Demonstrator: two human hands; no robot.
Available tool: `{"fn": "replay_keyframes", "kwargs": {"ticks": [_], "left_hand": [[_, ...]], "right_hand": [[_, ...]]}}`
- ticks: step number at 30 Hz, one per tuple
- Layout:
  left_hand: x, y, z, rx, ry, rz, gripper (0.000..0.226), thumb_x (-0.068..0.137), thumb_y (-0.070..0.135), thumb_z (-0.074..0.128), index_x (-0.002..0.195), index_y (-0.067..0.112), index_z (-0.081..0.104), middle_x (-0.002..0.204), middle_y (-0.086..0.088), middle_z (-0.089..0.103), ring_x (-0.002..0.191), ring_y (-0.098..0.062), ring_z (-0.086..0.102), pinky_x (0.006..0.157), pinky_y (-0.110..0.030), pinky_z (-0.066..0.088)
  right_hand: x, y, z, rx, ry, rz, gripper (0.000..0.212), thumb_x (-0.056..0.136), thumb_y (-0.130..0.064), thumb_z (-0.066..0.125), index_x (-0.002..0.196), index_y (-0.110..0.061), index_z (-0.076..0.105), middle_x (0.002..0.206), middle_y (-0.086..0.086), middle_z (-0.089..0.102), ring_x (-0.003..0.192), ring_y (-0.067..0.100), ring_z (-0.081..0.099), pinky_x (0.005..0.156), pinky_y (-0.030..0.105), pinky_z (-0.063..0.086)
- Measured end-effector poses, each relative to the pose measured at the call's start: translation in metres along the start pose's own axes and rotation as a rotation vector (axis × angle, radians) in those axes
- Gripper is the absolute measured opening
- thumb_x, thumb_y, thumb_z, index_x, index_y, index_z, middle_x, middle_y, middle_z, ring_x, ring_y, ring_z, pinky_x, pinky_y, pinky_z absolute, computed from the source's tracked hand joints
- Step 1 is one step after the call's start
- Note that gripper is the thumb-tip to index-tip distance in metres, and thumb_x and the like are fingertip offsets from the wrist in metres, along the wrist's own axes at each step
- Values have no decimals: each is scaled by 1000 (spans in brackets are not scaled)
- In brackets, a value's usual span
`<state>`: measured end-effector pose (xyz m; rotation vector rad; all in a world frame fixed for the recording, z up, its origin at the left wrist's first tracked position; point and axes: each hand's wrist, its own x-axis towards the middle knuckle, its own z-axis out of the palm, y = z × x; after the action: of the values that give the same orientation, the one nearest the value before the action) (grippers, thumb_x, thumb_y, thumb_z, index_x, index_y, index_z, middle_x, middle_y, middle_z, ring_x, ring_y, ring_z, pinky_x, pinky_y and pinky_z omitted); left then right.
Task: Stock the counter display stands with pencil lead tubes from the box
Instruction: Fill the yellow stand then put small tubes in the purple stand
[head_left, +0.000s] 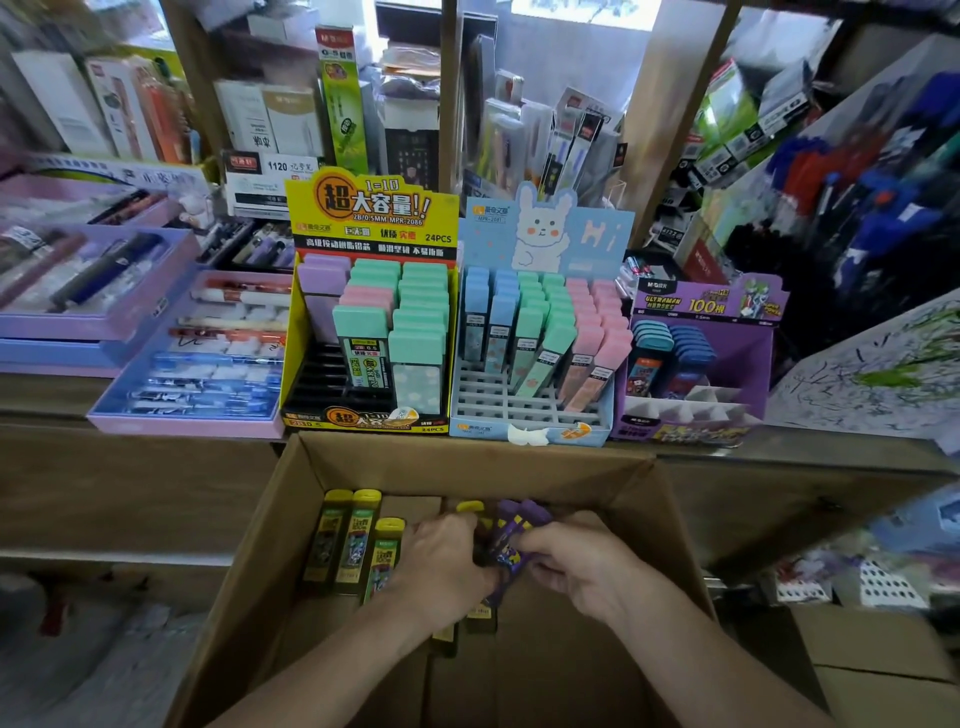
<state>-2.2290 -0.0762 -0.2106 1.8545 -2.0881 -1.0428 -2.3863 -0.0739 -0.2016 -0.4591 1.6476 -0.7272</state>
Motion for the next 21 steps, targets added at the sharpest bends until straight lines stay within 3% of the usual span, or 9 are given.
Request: {"fn": "replay_keyframes", "kwargs": {"ticks": [7, 14, 16, 18, 21], "left_hand": [[-2, 2, -4, -139, -41, -11, 32, 72, 41, 80, 100, 32, 67, 100, 11, 69, 104, -15, 62, 93, -38, 55], [-8, 3, -21, -464, -49, -52, 30, 75, 42, 79, 96, 31, 61, 97, 8, 67, 87, -6, 65, 73, -26, 55], [-10, 5, -29, -694, -149, -115, 36, 77, 39, 82, 101, 22, 62, 98, 0, 72, 85, -12, 71, 75, -29, 59], [-15, 9, -37, -1007, -309, -198, 45, 79, 30, 85, 113, 13, 60, 105, -14, 75, 92, -26, 76, 82, -43, 62], [-25, 18, -49, -1205, -465, -213, 45, 87, 23, 78, 123, 8, 55, 109, -23, 74, 99, -40, 73, 77, -42, 63]], "right_hand": [[-1, 2, 0, -34, -30, -32, 35, 82, 7, 78, 111, -11, 68, 102, 11, 78, 94, 23, 76, 70, 32, 62], [-10, -11, -12, 38, -237, -111, 28, 85, 5, 76, 110, -7, 73, 100, 12, 80, 94, 25, 78, 76, 36, 62], [-16, -19, -16, 63, -331, -156, 28, 85, 5, 75, 112, -3, 71, 107, 17, 78, 100, 29, 76, 83, 39, 62], [-23, -25, -20, 98, -408, -209, 30, 85, 5, 73, 115, 0, 69, 113, 20, 76, 107, 33, 74, 92, 44, 60], [-38, -35, -25, 63, -458, -322, 30, 88, 5, 69, 118, -1, 69, 114, 22, 75, 102, 33, 72, 87, 42, 60]]}}
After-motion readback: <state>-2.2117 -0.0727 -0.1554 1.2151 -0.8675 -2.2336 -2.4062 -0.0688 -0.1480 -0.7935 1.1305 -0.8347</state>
